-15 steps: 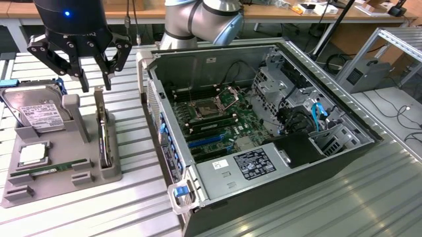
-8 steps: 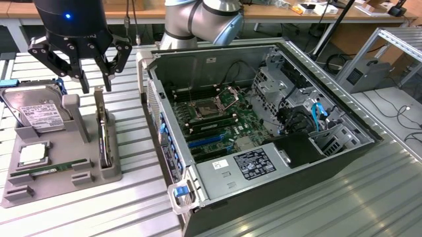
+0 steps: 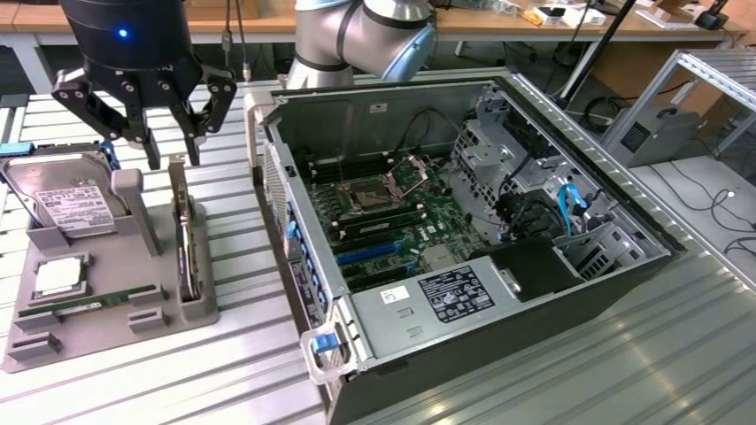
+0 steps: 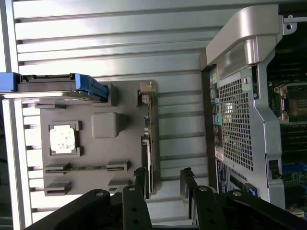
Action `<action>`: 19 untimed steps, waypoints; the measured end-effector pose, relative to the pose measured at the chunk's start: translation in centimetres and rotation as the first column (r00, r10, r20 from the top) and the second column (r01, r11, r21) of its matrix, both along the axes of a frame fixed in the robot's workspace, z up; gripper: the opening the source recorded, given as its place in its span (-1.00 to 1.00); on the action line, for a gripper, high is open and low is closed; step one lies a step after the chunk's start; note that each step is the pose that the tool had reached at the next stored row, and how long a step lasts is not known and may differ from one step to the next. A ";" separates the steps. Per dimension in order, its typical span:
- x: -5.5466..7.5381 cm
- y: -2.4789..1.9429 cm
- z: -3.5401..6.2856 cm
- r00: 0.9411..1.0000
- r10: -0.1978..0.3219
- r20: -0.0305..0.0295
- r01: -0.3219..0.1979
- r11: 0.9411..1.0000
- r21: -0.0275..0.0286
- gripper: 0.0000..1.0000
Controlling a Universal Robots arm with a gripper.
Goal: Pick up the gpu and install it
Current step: 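Pick up the gpu and move the gpu toward the slot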
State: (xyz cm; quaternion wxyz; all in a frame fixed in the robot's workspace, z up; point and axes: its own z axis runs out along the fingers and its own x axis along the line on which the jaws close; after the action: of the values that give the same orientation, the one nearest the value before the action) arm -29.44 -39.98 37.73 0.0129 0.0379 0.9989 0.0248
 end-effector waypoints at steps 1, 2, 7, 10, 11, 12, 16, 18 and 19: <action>0.0 0.00 -0.04 1.000 0.000 0.000 0.000 1.000 0.000 -0.16; 0.0 0.00 -0.07 1.000 0.000 0.000 0.000 1.000 0.000 -0.16; 0.0 0.00 -0.24 1.000 0.000 0.000 0.000 1.000 0.001 -0.16; 0.0 0.00 -0.31 1.000 0.000 0.000 0.000 1.000 0.001 -0.16; 0.0 -0.01 -0.34 1.000 0.000 0.000 0.000 1.000 0.001 -0.16; 0.0 -0.01 -0.38 1.000 0.000 0.000 0.000 1.000 0.002 -0.16; 0.0 -0.01 -0.50 1.000 0.000 0.000 0.000 1.000 0.002 -0.16; 0.0 -0.01 -0.56 1.000 0.000 0.000 0.000 1.000 0.002 -0.16; 0.0 -0.01 -0.58 1.000 0.000 0.000 0.000 1.000 0.002 -0.16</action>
State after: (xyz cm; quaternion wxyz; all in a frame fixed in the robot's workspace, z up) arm -29.45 -39.99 37.15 0.0129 0.0379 0.9989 0.0258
